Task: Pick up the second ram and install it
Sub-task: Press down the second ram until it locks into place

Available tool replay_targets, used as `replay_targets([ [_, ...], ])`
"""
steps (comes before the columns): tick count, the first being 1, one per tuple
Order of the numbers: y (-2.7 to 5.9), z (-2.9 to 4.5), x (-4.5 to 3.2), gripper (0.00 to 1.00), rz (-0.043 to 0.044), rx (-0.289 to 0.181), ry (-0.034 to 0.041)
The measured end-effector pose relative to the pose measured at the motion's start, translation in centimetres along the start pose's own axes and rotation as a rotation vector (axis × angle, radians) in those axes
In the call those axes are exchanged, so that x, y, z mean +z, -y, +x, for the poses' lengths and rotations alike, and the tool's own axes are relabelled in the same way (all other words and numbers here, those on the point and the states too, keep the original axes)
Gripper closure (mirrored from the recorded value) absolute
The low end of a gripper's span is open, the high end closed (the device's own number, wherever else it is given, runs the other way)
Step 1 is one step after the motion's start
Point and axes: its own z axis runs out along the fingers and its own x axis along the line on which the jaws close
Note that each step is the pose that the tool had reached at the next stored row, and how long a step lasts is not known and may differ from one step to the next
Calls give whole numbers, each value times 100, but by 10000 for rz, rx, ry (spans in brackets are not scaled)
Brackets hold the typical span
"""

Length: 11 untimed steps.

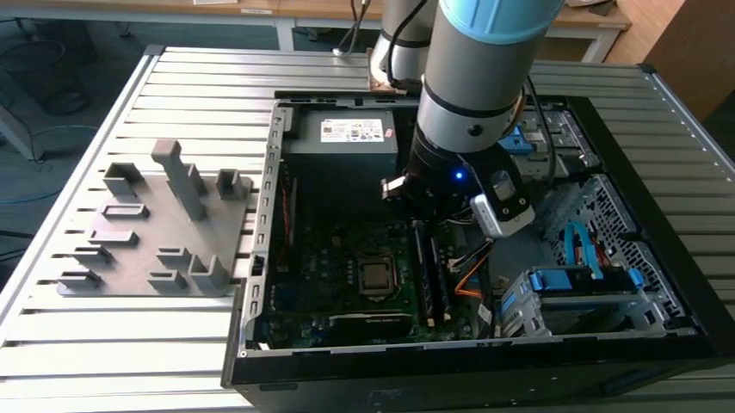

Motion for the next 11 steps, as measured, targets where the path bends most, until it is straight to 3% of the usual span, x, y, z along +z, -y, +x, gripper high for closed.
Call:
replay_targets([
  [11, -122, 15, 205, 90, -26, 0, 0],
])
